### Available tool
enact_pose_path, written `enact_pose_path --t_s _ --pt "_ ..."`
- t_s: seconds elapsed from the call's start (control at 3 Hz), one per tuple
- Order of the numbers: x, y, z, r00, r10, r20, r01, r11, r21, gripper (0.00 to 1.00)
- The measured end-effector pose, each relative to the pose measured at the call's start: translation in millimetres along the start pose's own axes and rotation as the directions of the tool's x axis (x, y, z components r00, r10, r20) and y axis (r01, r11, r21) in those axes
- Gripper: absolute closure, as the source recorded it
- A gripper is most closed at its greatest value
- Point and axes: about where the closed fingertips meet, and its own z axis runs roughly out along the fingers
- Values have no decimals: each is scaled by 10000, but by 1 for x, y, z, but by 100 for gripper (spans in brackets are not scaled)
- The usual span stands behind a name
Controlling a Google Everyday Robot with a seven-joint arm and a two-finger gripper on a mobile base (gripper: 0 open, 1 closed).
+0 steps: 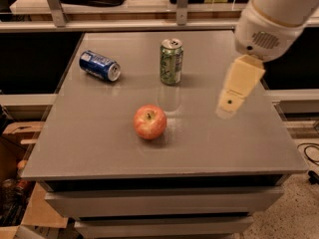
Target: Pick apple
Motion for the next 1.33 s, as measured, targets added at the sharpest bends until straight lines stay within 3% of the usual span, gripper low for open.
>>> enact_pose_path --t_s 0.33,0.67,1.33 --pt "-28 8 14 9942 1068 -128 -1072 9937 -321 0" --pt "-52 17 30 9721 2318 -363 -2336 9707 -563 0" --pt "-91 30 64 8870 4498 -1044 -4585 8848 -835 0"
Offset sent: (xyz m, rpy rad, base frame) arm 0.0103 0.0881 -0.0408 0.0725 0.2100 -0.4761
